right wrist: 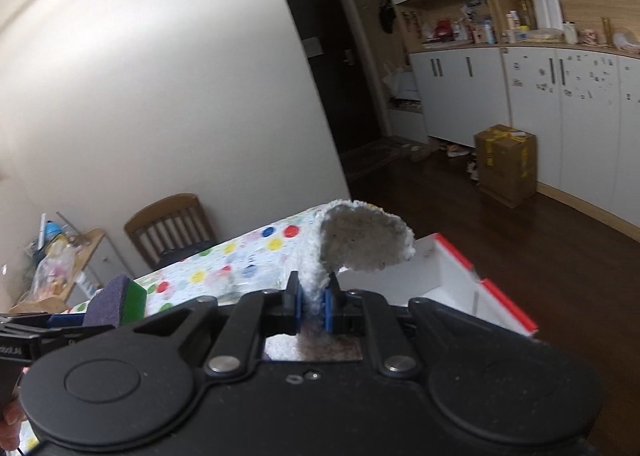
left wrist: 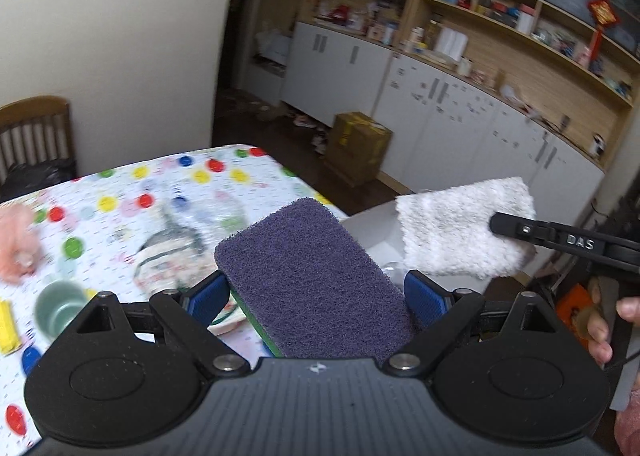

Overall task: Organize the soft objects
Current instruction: 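Carry the sponge and grey cloth in both grippers over the red box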

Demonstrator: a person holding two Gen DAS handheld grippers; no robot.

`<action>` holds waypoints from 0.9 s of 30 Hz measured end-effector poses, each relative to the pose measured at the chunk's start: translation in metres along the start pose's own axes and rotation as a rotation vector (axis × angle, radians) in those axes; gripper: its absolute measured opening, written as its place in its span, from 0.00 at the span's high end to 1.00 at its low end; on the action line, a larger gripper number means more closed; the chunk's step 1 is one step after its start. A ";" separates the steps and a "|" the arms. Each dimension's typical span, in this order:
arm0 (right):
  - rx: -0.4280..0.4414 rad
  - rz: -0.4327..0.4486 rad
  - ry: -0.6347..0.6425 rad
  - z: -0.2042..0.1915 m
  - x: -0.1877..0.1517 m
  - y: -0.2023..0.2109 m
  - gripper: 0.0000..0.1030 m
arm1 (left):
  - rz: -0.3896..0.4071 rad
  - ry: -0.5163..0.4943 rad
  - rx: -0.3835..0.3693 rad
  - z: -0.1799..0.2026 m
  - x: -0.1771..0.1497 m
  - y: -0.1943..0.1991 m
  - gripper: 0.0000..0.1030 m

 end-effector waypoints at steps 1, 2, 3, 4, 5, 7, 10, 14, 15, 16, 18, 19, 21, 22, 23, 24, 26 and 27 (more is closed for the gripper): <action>-0.012 -0.001 -0.002 0.005 0.000 0.000 0.91 | -0.001 -0.012 -0.011 0.007 0.002 -0.002 0.08; -0.024 -0.002 -0.003 0.009 0.000 0.000 0.91 | -0.003 -0.023 -0.022 0.014 0.003 -0.005 0.08; -0.036 -0.003 -0.004 0.013 0.000 0.000 0.91 | -0.006 -0.033 -0.034 0.021 0.003 -0.009 0.08; -0.047 -0.006 -0.006 0.018 -0.001 -0.001 0.91 | -0.010 -0.040 -0.044 0.028 0.004 -0.013 0.08; -0.060 -0.008 -0.010 0.023 -0.001 -0.002 0.91 | -0.018 -0.046 -0.051 0.035 0.004 -0.017 0.08; -0.074 -0.012 -0.026 0.033 -0.002 -0.005 0.91 | -0.038 -0.054 -0.073 0.049 0.005 -0.028 0.08; -0.096 -0.025 -0.054 0.050 -0.003 -0.015 0.91 | -0.066 -0.075 -0.091 0.069 0.003 -0.044 0.08; -0.122 -0.043 -0.106 0.072 -0.004 -0.028 0.91 | -0.087 -0.112 -0.097 0.095 0.001 -0.068 0.08; -0.128 -0.045 -0.122 0.077 -0.004 -0.032 0.91 | -0.092 -0.122 -0.096 0.101 0.001 -0.075 0.08; -0.125 -0.049 -0.141 0.083 -0.004 -0.037 0.91 | -0.097 -0.131 -0.093 0.106 0.000 -0.081 0.08; -0.120 -0.067 -0.174 0.096 -0.005 -0.047 0.91 | -0.107 -0.143 -0.085 0.114 0.000 -0.092 0.08; -0.125 -0.079 -0.186 0.100 -0.006 -0.052 0.91 | -0.111 -0.147 -0.081 0.117 0.000 -0.098 0.08; -0.146 -0.103 -0.200 0.110 -0.010 -0.062 0.91 | -0.128 -0.146 -0.073 0.120 0.001 -0.111 0.08; -0.157 -0.116 -0.195 0.113 -0.012 -0.068 0.91 | -0.139 -0.141 -0.069 0.122 0.001 -0.118 0.08; -0.168 -0.126 -0.189 0.115 -0.014 -0.073 0.91 | -0.145 -0.139 -0.061 0.123 0.001 -0.124 0.08; -0.176 -0.135 -0.187 0.117 -0.016 -0.078 0.91 | -0.151 -0.141 -0.052 0.122 0.000 -0.130 0.08; -0.185 -0.148 -0.198 0.121 -0.020 -0.088 0.91 | -0.162 -0.149 -0.039 0.123 -0.001 -0.141 0.08; -0.187 -0.156 -0.203 0.123 -0.022 -0.092 0.91 | -0.167 -0.150 -0.036 0.125 -0.001 -0.145 0.08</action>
Point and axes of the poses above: each gripper's, at about its wrist camera, not at the fingertips, and y roughly against the way its jaws point, z to its right, x to its top, the point moved 4 cm from there along -y, roughly the way its jaws point, and after that the axes turned 15 degrees about x, right-handed, at the moved point
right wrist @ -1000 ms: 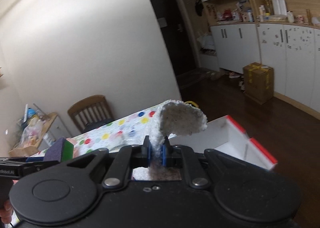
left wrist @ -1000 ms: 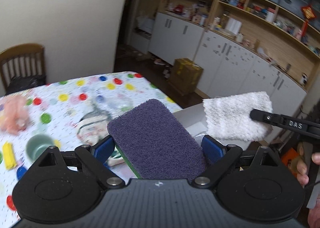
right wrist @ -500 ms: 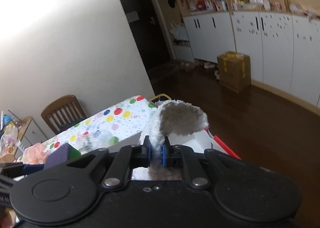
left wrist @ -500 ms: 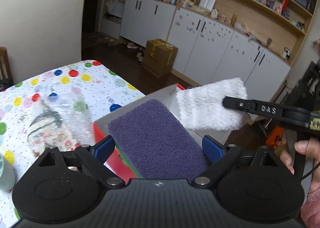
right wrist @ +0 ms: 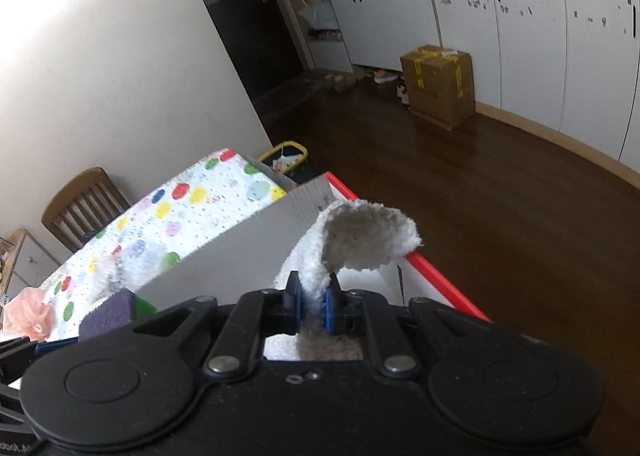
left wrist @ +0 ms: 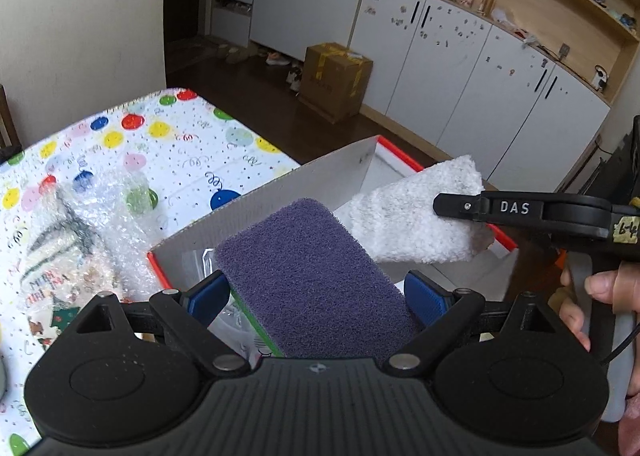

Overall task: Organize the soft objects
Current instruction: 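Carry the sponge and grey cloth in both grippers over the red box, then open both grippers to drop the sponge and cloth into the box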

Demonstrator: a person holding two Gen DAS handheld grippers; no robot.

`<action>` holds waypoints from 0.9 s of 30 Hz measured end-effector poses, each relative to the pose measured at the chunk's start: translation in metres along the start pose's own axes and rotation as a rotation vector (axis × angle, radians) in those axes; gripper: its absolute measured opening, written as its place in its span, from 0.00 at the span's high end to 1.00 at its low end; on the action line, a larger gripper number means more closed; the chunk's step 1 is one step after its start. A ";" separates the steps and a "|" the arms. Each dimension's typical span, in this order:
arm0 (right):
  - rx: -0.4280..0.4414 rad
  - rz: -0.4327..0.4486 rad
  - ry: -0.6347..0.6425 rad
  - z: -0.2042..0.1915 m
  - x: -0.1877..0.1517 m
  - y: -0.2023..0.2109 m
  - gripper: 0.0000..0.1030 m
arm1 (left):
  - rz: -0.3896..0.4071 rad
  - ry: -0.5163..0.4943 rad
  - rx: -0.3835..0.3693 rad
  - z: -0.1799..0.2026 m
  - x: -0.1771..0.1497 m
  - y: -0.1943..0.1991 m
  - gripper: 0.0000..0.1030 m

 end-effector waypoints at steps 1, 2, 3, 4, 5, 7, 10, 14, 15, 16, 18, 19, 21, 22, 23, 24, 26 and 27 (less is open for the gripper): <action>-0.005 -0.006 -0.001 0.001 -0.001 -0.005 0.91 | -0.006 0.004 0.000 0.000 0.000 -0.004 0.08; -0.013 -0.014 0.002 0.003 -0.002 -0.009 0.91 | -0.015 0.013 -0.004 0.000 0.000 -0.009 0.08; -0.019 -0.024 0.005 0.004 -0.004 -0.013 0.90 | -0.026 0.024 -0.010 0.000 0.000 -0.013 0.08; -0.024 -0.034 0.009 0.004 -0.005 -0.017 0.90 | -0.036 0.031 -0.012 -0.001 0.000 -0.017 0.08; -0.031 -0.043 0.015 0.005 -0.008 -0.021 0.90 | -0.044 0.033 -0.010 -0.001 0.000 -0.020 0.08; -0.040 -0.066 0.017 0.007 -0.011 -0.028 0.89 | -0.060 0.038 -0.008 0.000 -0.001 -0.027 0.08; -0.059 -0.108 0.034 0.008 -0.023 -0.036 0.89 | -0.084 0.059 -0.010 -0.001 -0.001 -0.037 0.08; -0.079 -0.157 0.060 0.008 -0.038 -0.044 0.85 | -0.096 0.025 -0.008 0.004 -0.004 -0.045 0.08; -0.082 -0.163 0.062 0.007 -0.041 -0.044 0.85 | -0.100 0.017 -0.009 0.006 -0.005 -0.047 0.08; -0.084 -0.168 0.060 0.007 -0.042 -0.045 0.84 | -0.105 0.009 -0.010 0.008 -0.007 -0.049 0.08; -0.084 -0.171 0.074 0.005 -0.044 -0.045 0.84 | -0.113 -0.013 -0.007 0.012 -0.009 -0.052 0.08; -0.086 -0.173 0.080 0.005 -0.044 -0.044 0.83 | -0.115 -0.021 -0.002 0.015 -0.011 -0.053 0.08; -0.087 -0.181 0.094 0.004 -0.044 -0.042 0.81 | -0.123 -0.029 0.000 0.016 -0.012 -0.057 0.08; -0.089 -0.187 0.105 0.003 -0.044 -0.042 0.80 | -0.126 -0.030 0.003 0.017 -0.012 -0.058 0.08; -0.093 -0.195 0.119 0.002 -0.043 -0.042 0.79 | -0.129 -0.032 0.004 0.017 -0.012 -0.060 0.08; -0.090 -0.205 0.129 0.002 -0.043 -0.040 0.78 | -0.134 -0.033 0.003 0.016 -0.012 -0.063 0.08; -0.089 -0.224 0.143 0.002 -0.040 -0.040 0.76 | -0.136 -0.034 0.006 0.016 -0.013 -0.065 0.08; -0.086 -0.233 0.152 0.002 -0.039 -0.040 0.74 | -0.135 -0.038 0.008 0.016 -0.013 -0.066 0.07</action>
Point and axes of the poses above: each gripper's, at about its wrist camera, not at the fingertips, and y roughly against the way its jaws point, z to its right, x to its top, the point moved 4 cm from there along -y, roughly the way its jaws point, and after that the axes turned 15 degrees about x, right-handed, at the moved point
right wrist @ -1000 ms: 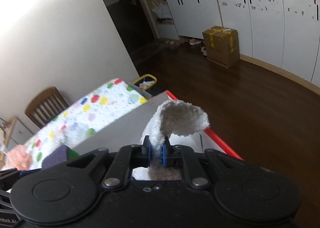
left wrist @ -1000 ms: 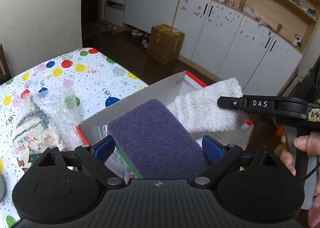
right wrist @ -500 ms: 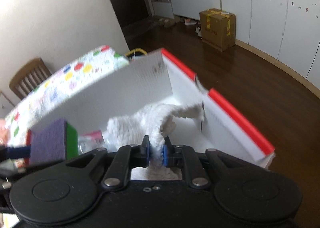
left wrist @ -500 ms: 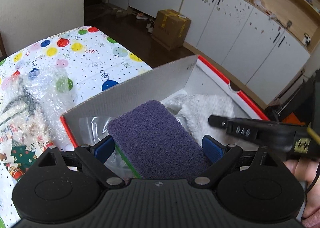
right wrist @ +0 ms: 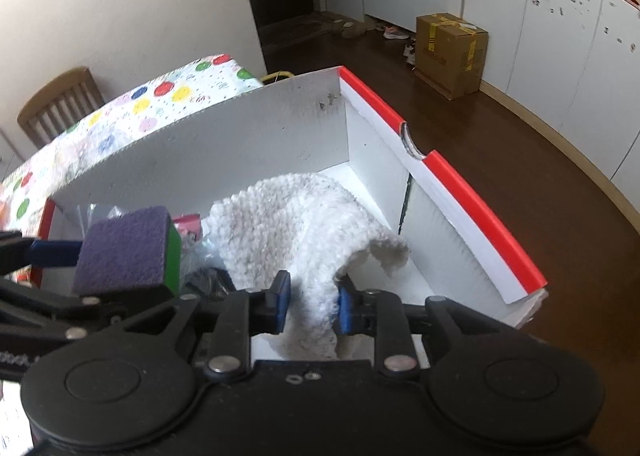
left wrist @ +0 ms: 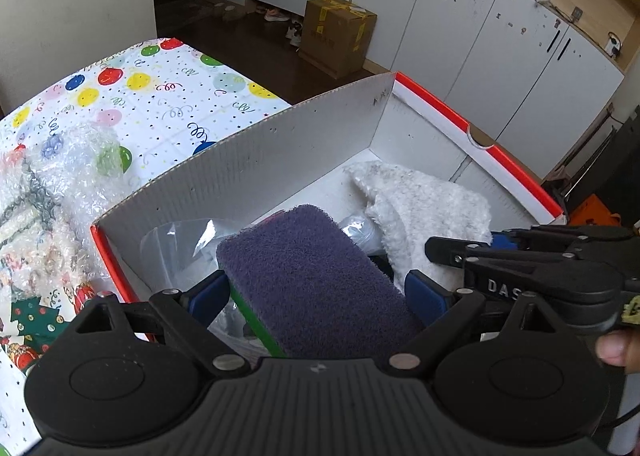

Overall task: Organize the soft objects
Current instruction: 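Open both grippers to drop the sponge and cloth into the box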

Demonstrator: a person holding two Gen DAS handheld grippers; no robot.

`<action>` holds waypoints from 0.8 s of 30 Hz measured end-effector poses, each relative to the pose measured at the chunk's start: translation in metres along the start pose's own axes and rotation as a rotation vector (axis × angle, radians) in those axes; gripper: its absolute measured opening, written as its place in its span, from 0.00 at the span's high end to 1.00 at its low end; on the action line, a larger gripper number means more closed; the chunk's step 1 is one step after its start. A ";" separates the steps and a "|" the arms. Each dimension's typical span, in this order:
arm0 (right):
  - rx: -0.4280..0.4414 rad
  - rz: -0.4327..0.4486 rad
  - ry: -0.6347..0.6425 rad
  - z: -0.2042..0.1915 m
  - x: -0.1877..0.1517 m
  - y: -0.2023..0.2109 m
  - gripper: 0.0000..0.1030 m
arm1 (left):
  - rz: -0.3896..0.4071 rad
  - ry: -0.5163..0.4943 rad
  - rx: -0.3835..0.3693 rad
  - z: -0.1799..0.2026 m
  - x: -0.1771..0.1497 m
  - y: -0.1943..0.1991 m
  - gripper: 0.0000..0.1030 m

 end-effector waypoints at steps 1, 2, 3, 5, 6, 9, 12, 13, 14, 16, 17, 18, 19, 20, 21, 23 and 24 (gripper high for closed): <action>0.007 -0.011 0.013 -0.001 0.000 0.001 0.71 | 0.002 -0.005 0.002 0.000 0.000 0.000 0.07; 0.016 -0.022 0.028 -0.002 0.000 0.003 0.68 | 0.004 -0.010 0.004 0.001 0.000 0.000 0.07; 0.022 -0.033 0.048 -0.004 -0.001 0.006 0.67 | 0.006 -0.014 0.006 0.001 0.000 0.000 0.07; 0.023 -0.048 0.088 -0.007 -0.003 0.011 0.62 | 0.001 -0.013 0.007 0.002 0.000 0.001 0.07; 0.028 -0.053 0.104 -0.008 -0.004 0.014 0.60 | -0.001 -0.011 0.008 0.001 0.001 0.002 0.07; 0.039 -0.047 0.125 -0.010 -0.006 0.022 0.52 | 0.001 0.002 0.011 -0.002 0.001 0.005 0.06; 0.065 -0.035 0.123 -0.013 -0.007 0.029 0.47 | -0.017 0.025 0.018 -0.008 0.002 0.006 0.05; 0.071 -0.032 0.124 -0.014 -0.007 0.032 0.46 | -0.023 0.035 0.018 -0.009 0.002 0.006 0.05; 0.079 -0.029 0.126 -0.014 -0.007 0.034 0.46 | -0.025 0.045 0.011 -0.011 0.001 0.007 0.05; 0.090 -0.017 0.129 -0.017 -0.008 0.040 0.43 | -0.021 0.061 -0.010 -0.014 0.001 0.009 0.01; 0.098 -0.008 0.130 -0.018 -0.008 0.043 0.41 | -0.011 0.066 -0.015 -0.016 0.001 0.011 0.01; 0.103 0.003 0.129 -0.020 -0.008 0.046 0.40 | 0.004 0.069 -0.017 -0.017 0.001 0.014 0.01; 0.110 0.014 0.127 -0.022 -0.007 0.050 0.38 | 0.018 0.070 -0.018 -0.018 0.000 0.017 0.01; 0.123 0.023 0.126 -0.024 -0.008 0.054 0.38 | 0.030 0.070 -0.022 -0.019 0.000 0.020 0.01; 0.131 0.032 0.126 -0.026 -0.009 0.059 0.38 | 0.038 0.069 -0.029 -0.019 0.000 0.023 0.01; 0.141 0.052 0.136 -0.033 -0.010 0.068 0.38 | 0.048 0.071 -0.031 -0.021 -0.002 0.030 0.01; 0.148 0.063 0.146 -0.037 -0.011 0.072 0.37 | 0.056 0.073 -0.033 -0.023 -0.003 0.033 0.01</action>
Point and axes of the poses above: each gripper's, at about its wrist camera, not at the fingertips, and y roughly against the way its jaws point, z to its right, x to its top, the point moved 4 cm from there along -y, roughly the way its jaws point, and after that the axes turned 15 degrees about x, right-handed, at the moved point
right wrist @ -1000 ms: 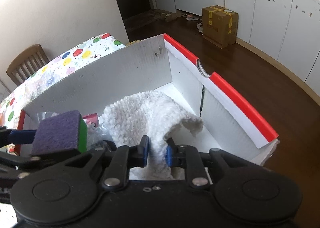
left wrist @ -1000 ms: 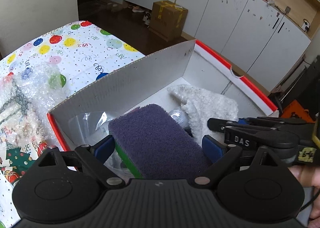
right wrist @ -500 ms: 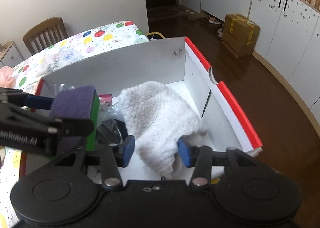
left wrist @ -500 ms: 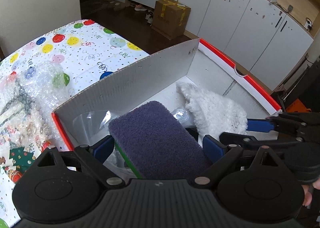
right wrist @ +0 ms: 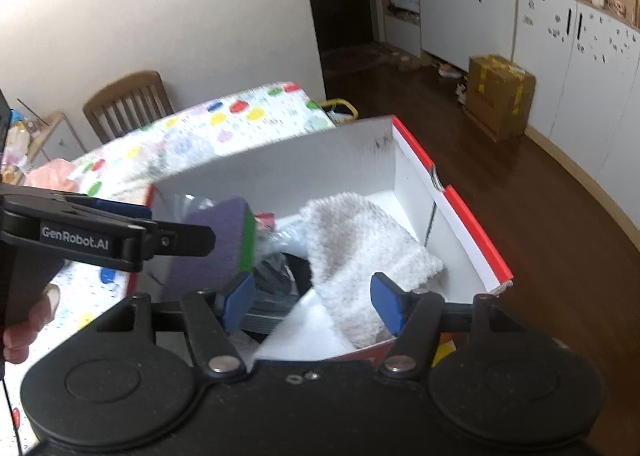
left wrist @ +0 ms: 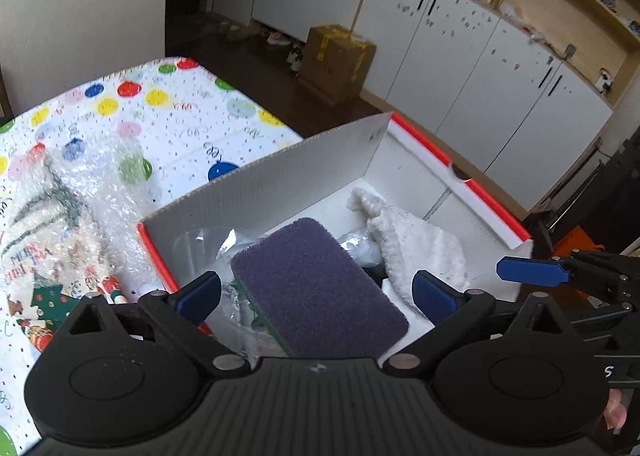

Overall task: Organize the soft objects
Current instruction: 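Open both grippers to drop the sponge and cloth into the box, then move the left tool to the yellow sponge and the right to the bubble wrap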

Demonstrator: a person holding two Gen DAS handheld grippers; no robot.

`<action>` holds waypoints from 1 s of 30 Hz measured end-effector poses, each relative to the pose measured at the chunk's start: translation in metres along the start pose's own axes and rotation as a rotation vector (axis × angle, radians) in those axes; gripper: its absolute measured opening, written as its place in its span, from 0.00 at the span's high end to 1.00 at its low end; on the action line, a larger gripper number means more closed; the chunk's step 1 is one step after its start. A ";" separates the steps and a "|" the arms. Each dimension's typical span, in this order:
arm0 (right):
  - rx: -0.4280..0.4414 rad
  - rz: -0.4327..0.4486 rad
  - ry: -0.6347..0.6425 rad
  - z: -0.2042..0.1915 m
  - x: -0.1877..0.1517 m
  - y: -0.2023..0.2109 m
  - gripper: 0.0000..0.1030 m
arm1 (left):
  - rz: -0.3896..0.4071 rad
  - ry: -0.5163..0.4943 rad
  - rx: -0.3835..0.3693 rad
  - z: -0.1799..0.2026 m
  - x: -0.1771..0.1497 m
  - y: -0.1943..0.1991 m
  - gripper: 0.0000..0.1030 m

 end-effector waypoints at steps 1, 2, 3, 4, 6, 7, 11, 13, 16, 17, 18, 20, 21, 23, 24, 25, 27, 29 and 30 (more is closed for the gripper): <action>0.006 0.008 0.009 -0.004 0.001 0.004 0.35 | 0.011 -0.001 -0.007 -0.002 -0.001 0.005 0.01; 0.011 0.017 0.018 -0.010 0.001 0.007 0.34 | 0.024 -0.004 -0.008 -0.003 -0.001 0.010 0.01; 0.017 0.027 0.029 -0.015 0.002 0.010 0.34 | 0.038 -0.007 -0.004 -0.005 -0.002 0.015 0.01; 0.023 0.035 0.040 -0.021 0.003 0.013 0.34 | 0.052 -0.006 -0.005 -0.008 -0.002 0.021 0.01; 0.036 0.051 0.058 -0.032 0.005 0.020 0.33 | 0.076 -0.008 -0.014 -0.013 -0.003 0.033 0.01; 0.044 0.060 0.067 -0.038 0.006 0.024 0.31 | 0.089 -0.005 -0.012 -0.016 -0.003 0.040 0.01; 0.071 0.091 0.099 -0.063 0.010 0.031 0.23 | 0.136 0.005 -0.019 -0.032 -0.006 0.064 0.01; 0.091 0.102 0.106 -0.075 0.012 0.033 0.21 | 0.153 0.025 -0.027 -0.042 -0.008 0.075 0.01; 0.129 0.113 0.120 -0.094 0.015 0.033 0.18 | 0.170 0.058 -0.031 -0.061 -0.012 0.090 0.01; 0.137 0.115 0.128 -0.101 0.017 0.032 0.17 | 0.178 0.065 -0.034 -0.067 -0.014 0.095 0.01; 0.146 0.115 0.136 -0.108 0.018 0.030 0.16 | 0.186 0.072 -0.030 -0.075 -0.016 0.100 0.01; 0.167 0.114 0.146 -0.120 0.019 0.027 0.14 | 0.204 0.087 -0.014 -0.090 -0.021 0.111 0.01; 0.176 0.113 0.151 -0.127 0.020 0.024 0.13 | 0.214 0.093 -0.008 -0.098 -0.024 0.116 0.01; 0.193 0.111 0.157 -0.140 0.021 0.019 0.10 | 0.231 0.104 0.009 -0.114 -0.030 0.125 0.00; 0.202 0.109 0.159 -0.146 0.021 0.016 0.10 | 0.241 0.110 0.020 -0.122 -0.033 0.129 0.00; 0.212 0.106 0.162 -0.152 0.021 0.013 0.09 | 0.254 0.117 0.033 -0.131 -0.037 0.133 0.00; 0.222 0.105 0.174 -0.166 0.021 0.007 0.06 | 0.273 0.136 0.060 -0.148 -0.044 0.141 0.00; 0.236 0.102 0.183 -0.177 0.021 0.002 0.06 | 0.280 0.157 0.082 -0.165 -0.051 0.147 0.00; 0.247 0.104 0.187 -0.183 0.019 -0.001 0.06 | 0.281 0.168 0.092 -0.173 -0.056 0.150 0.00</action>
Point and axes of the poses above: each gripper's, at about its wrist camera, not at the fingertips, and y roughly against the way its jaws point, z to its right, x to its top, the point moved 4 cm from there along -y, roughly the way its jaws point, and after that the axes turned 15 degrees about x, right-handed, at the moved point
